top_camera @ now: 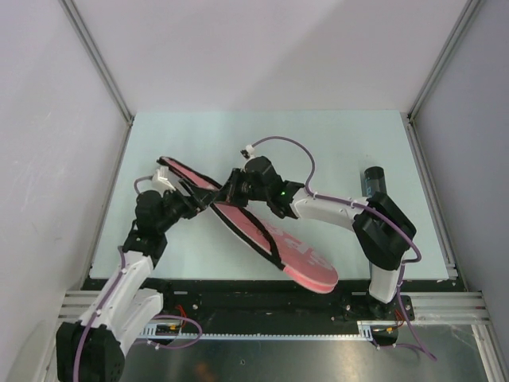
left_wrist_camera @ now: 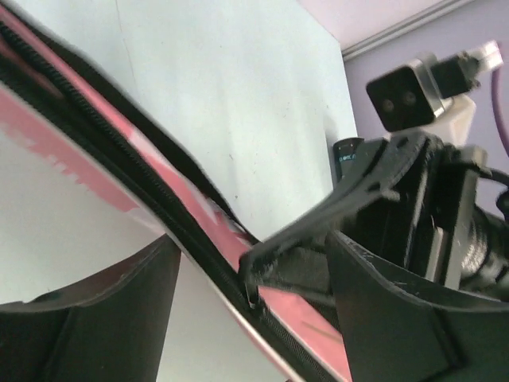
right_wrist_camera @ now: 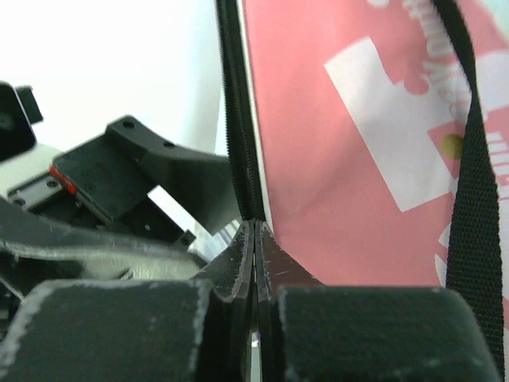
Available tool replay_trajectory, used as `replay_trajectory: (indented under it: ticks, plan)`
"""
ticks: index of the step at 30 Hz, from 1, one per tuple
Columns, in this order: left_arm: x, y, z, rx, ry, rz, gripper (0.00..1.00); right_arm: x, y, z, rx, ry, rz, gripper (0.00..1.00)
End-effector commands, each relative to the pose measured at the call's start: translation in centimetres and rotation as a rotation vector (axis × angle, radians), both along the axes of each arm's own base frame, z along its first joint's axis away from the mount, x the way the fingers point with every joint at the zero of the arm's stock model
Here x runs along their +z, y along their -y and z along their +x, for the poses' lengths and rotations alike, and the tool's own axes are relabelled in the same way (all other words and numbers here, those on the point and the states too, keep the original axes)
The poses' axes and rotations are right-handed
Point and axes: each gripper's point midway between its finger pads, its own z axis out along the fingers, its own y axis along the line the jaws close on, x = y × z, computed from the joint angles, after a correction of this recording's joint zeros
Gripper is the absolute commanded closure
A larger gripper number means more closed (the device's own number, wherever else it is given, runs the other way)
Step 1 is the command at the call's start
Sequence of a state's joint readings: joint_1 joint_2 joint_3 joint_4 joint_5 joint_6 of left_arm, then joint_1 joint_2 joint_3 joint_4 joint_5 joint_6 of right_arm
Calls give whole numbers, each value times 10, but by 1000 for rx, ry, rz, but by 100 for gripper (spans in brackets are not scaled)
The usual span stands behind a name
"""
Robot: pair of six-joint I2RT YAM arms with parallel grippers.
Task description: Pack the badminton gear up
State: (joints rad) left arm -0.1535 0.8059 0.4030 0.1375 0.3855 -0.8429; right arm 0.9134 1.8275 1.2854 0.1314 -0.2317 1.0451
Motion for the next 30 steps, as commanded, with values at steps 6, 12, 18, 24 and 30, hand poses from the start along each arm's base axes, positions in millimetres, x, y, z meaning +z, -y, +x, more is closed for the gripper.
replay_trajectory:
  ticks: [6, 12, 18, 24, 30]
  plan:
    - [48, -4, -41, -38, 152, 32, 45, 47, -14, 34, -3, 88, 200, 100]
    - [12, 16, -60, -123, -28, -85, 32, 54, -18, 34, 32, 168, 225, 100]
    - [-8, 24, -51, -104, -183, -117, 34, 53, -20, 34, 23, 187, 211, 100]
    - [-8, 33, -42, -75, -231, -122, 34, 56, -18, 34, 5, 207, 197, 100]
    - [7, 41, -32, -99, -178, -65, 21, 61, -14, 34, -5, 257, 157, 100]
